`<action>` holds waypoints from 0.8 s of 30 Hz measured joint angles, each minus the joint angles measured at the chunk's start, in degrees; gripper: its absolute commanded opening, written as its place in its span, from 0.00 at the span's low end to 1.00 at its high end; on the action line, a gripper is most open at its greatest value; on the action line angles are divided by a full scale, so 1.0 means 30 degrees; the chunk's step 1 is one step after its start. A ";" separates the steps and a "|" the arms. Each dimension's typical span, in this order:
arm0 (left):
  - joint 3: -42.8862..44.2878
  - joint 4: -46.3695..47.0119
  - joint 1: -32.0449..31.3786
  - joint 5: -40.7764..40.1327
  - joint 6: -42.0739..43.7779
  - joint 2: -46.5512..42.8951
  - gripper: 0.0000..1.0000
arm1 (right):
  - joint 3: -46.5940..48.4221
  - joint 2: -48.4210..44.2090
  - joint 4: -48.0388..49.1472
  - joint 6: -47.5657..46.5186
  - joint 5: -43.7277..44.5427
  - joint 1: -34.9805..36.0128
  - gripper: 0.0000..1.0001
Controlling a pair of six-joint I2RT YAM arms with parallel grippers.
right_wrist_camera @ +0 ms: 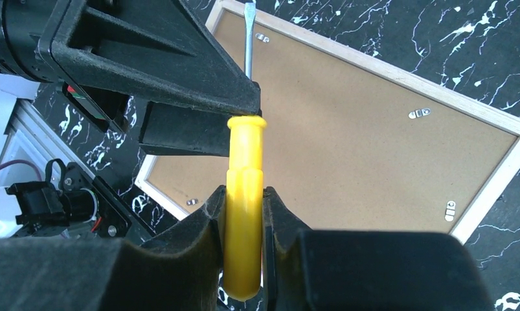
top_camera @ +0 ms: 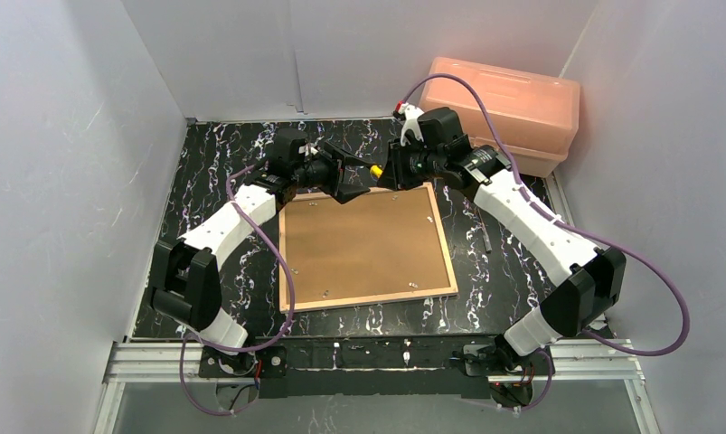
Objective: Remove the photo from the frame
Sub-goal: Adjust the screwdriver.
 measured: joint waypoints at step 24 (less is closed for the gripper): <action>-0.1319 0.2047 -0.0015 -0.0561 -0.3563 -0.0233 0.00 | -0.0889 -0.0044 0.1479 0.1195 -0.0488 -0.0087 0.65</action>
